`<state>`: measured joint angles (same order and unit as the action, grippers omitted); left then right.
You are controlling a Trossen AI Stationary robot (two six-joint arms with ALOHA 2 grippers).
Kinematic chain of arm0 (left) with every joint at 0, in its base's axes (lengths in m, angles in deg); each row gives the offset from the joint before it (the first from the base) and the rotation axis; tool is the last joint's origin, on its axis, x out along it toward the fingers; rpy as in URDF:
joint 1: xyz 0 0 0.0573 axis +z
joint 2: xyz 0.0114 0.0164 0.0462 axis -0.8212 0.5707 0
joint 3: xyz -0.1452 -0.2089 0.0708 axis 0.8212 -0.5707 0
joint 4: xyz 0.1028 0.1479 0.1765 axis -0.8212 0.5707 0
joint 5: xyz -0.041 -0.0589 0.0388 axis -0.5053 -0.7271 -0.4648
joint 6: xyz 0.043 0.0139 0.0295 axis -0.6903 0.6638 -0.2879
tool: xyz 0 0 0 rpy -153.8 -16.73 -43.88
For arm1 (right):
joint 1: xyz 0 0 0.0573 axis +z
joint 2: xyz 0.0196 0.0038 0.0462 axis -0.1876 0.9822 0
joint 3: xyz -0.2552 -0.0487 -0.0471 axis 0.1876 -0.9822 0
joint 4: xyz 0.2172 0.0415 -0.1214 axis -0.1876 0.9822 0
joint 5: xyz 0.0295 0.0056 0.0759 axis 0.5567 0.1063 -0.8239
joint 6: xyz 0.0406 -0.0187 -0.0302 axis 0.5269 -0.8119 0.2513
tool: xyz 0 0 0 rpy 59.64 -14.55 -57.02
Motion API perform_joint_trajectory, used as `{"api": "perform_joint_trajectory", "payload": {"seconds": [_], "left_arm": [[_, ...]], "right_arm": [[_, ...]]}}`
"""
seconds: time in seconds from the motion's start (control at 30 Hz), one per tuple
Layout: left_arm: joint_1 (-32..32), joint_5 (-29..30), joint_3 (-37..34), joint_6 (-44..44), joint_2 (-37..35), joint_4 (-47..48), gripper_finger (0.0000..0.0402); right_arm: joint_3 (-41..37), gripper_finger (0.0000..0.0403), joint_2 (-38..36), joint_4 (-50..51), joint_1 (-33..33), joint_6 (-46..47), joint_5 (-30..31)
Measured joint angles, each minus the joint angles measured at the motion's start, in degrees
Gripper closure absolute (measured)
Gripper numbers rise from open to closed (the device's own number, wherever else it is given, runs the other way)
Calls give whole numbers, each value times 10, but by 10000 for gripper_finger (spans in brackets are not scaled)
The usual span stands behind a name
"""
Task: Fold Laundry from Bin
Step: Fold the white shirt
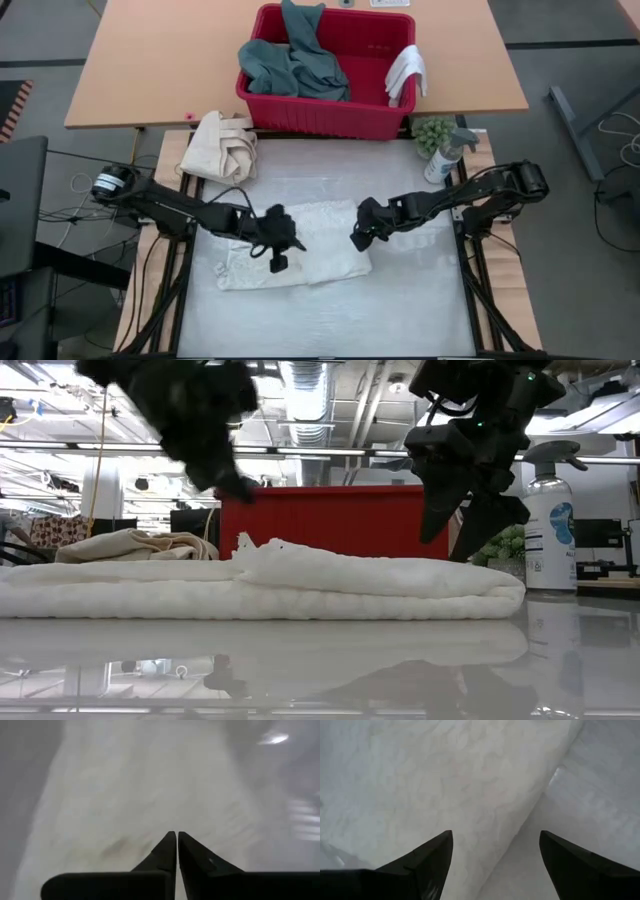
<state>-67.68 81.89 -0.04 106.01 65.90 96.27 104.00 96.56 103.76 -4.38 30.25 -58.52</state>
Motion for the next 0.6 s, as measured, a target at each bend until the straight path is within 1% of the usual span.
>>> {"api": "perform_joint_trajectory", "payload": {"seconds": [0.03,0.17,0.27,0.33,0.47,0.6], "left_arm": [[-5,17,-10,8,-1,10,398],[-22,27,-44,53,-2,-18,401],[-42,60,-71,103,3,-10,401],[-50,74,-74,123,2,-15,401],[-66,52,-75,127,2,-19,401],[-84,51,-76,129,2,-11,401]], "right_arm": [[0,83,0,0,-1,0,0],[0,83,0,4,-1,-2,2],[0,83,0,9,-1,-2,3],[0,83,0,12,-1,-2,4],[0,83,0,18,-1,-4,5],[0,83,0,21,-3,-11,6]]}}
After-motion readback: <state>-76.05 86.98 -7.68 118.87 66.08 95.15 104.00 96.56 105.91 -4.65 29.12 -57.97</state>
